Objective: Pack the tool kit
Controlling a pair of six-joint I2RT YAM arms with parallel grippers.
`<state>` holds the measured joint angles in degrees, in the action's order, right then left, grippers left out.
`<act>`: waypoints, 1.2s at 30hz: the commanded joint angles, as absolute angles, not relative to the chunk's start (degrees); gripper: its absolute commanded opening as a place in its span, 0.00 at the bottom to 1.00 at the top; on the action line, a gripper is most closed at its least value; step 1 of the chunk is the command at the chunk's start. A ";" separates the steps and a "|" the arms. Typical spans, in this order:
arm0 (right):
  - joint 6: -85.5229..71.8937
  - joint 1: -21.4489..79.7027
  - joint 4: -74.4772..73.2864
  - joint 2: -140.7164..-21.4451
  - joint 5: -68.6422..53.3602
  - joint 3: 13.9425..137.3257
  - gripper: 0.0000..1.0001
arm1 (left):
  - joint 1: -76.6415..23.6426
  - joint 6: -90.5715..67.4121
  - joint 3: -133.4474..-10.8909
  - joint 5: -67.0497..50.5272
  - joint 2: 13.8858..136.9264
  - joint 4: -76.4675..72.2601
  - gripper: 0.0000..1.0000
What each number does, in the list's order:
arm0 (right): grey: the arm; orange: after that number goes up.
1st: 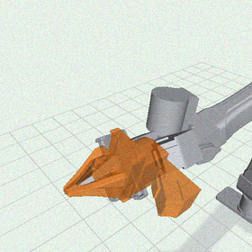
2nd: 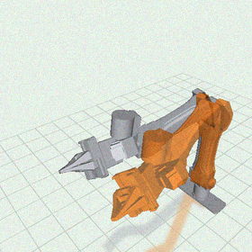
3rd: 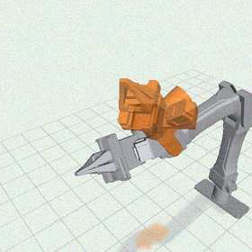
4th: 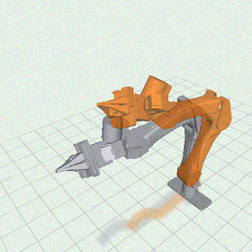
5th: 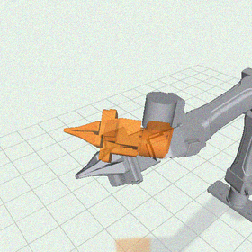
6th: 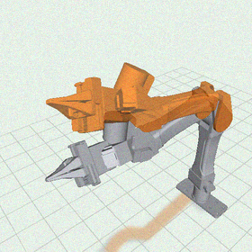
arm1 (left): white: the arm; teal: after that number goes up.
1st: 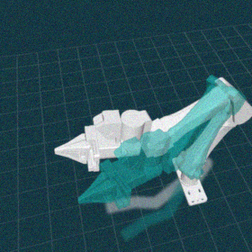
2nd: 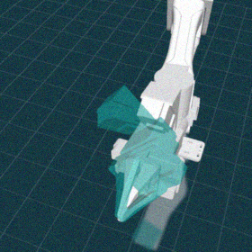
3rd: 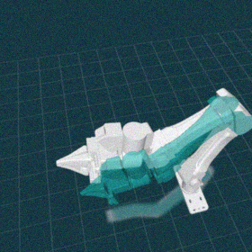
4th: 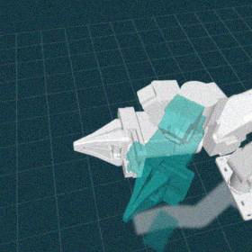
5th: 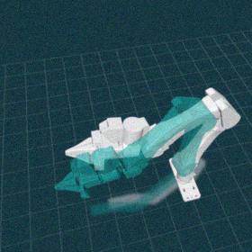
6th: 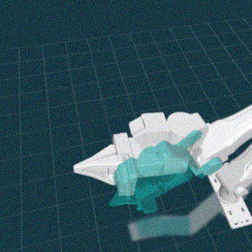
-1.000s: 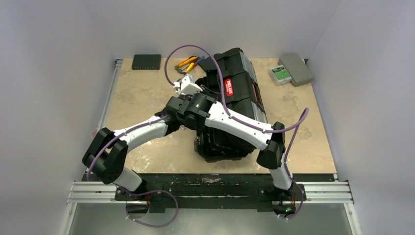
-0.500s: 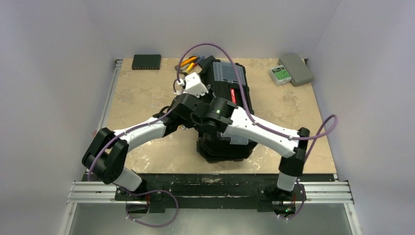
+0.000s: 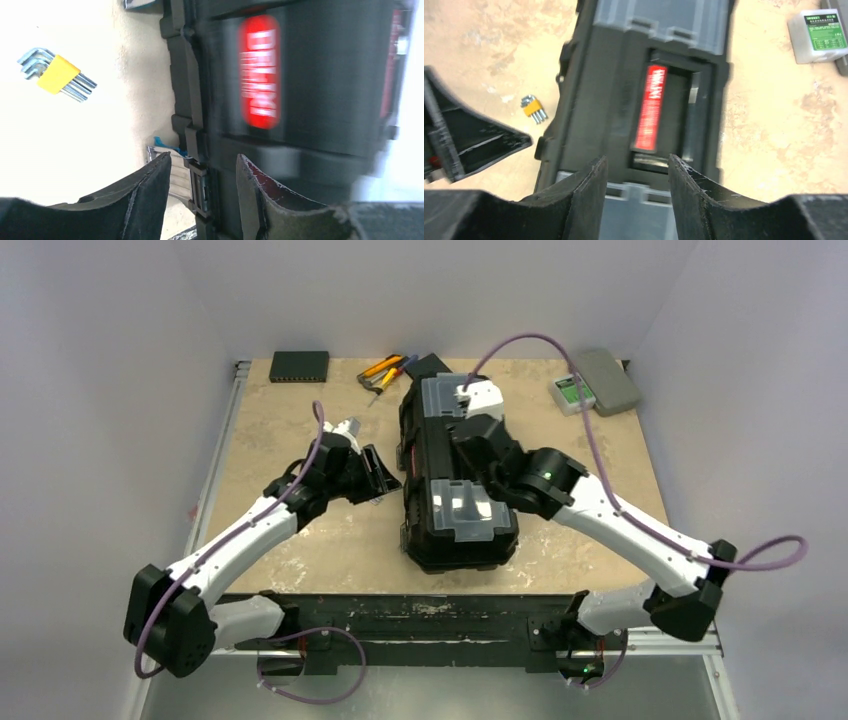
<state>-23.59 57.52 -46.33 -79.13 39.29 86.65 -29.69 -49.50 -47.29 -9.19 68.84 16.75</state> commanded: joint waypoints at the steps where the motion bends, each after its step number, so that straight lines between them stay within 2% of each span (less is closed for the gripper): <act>1: -25.41 51.45 -35.90 -69.44 30.09 80.34 0.47 | -29.69 -47.10 -52.19 -5.49 62.73 22.49 0.49; 4: -26.15 47.35 -33.31 -65.98 25.51 75.70 0.48 | -29.68 -46.61 -52.65 -2.49 59.52 25.08 0.50; 5: -26.33 45.73 -32.41 -65.22 23.61 74.28 0.48 | -29.69 -46.51 -52.46 -2.16 58.64 25.16 0.54; 10: -26.80 39.46 -30.23 -63.43 17.01 69.65 0.49 | -29.81 -45.48 -52.25 -5.79 57.50 23.41 0.74; 13: -26.90 36.76 -29.17 -63.08 15.10 67.33 0.49 | -29.86 -45.33 -51.99 -6.65 58.10 23.92 0.96; 14: -26.85 35.95 -28.53 -62.93 14.40 66.47 0.49 | -29.80 -45.04 -51.49 -7.31 57.95 23.40 1.00; 29: -23.28 30.94 -24.58 -65.87 7.09 60.74 0.50 | -29.78 -38.13 -34.96 -9.78 45.08 21.47 1.00; 36: -25.65 30.92 -20.92 -59.27 3.80 53.23 0.51 | -29.88 -42.62 -25.19 -15.38 39.58 19.64 0.99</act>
<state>-25.10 31.09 -22.11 -63.79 6.59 55.92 -29.69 -40.10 -28.75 -11.09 41.91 22.83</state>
